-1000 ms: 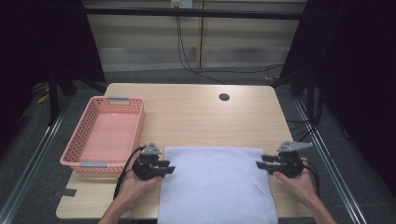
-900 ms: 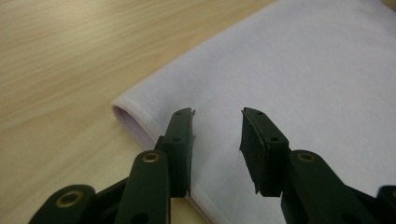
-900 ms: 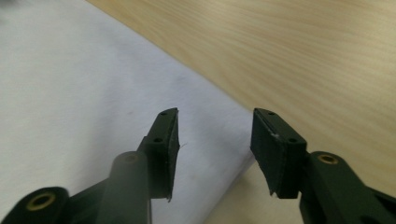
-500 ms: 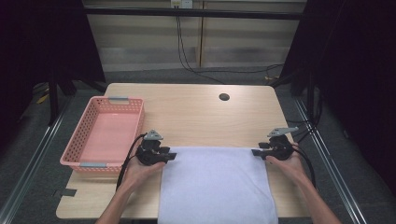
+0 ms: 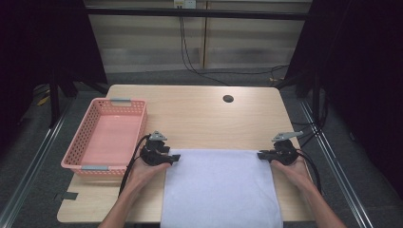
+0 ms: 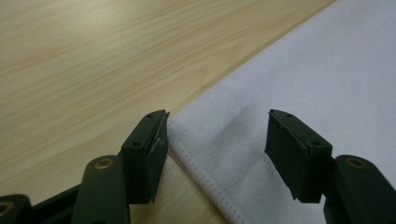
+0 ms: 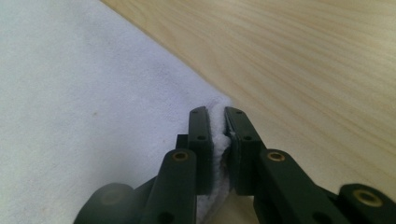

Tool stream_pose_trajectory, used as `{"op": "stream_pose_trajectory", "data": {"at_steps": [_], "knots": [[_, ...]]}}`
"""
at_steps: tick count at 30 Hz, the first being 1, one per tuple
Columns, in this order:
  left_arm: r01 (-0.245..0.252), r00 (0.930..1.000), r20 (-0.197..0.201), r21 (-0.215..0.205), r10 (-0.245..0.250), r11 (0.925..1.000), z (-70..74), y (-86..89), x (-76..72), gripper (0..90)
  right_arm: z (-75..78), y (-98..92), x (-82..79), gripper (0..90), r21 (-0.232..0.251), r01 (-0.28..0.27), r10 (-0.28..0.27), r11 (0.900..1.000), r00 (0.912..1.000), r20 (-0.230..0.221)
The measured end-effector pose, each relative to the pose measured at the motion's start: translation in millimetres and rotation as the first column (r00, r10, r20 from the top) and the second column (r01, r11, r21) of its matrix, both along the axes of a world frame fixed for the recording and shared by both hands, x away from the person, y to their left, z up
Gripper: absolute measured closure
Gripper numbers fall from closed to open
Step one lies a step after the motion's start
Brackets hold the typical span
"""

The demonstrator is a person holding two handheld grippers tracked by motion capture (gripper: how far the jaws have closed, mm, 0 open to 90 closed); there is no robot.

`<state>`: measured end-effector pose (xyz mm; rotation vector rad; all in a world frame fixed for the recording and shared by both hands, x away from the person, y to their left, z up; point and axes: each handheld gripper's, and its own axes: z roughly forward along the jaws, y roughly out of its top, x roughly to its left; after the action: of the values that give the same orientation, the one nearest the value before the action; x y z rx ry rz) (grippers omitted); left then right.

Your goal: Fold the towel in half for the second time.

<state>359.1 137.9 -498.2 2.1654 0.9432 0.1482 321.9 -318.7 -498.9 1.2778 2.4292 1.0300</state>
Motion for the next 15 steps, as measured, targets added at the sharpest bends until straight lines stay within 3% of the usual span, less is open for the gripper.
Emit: {"op": "stream_pose_trajectory", "data": {"at_steps": [7, 10, 12, 15], "knots": [[-0.016, 0.9998, 0.014, -0.008, 0.016, 0.9998, -3.0, -1.7, 6.2, 37.4, -0.2, -2.1, -1.5, 81.5, 0.002, 0.004, -0.004, 1.0, 1.0, 0.001], [-0.001, 0.999, 0.044, 0.007, 0.001, 1.0, -4.1, -6.5, 10.7, 38.7, -0.4, -2.4, -2.2, 81.5, 0.003, 0.005, -0.005, 1.0, 1.0, 0.002], [0.04, 0.9978, 0.052, 0.011, -0.041, 0.9991, -4.0, -6.9, 10.3, 48.2, -0.7, -2.5, -1.9, 81.5, 0.008, 0.004, -0.004, 1.0, 1.0, 0.003], [0.09, 0.9959, 0.013, -0.002, -0.09, 0.996, -2.2, -5.9, 7.3, 71.3, -0.4, -3.0, -2.2, 81.8, 0.012, 0.009, -0.009, 1.0, 0.9999, -0.006]]}}
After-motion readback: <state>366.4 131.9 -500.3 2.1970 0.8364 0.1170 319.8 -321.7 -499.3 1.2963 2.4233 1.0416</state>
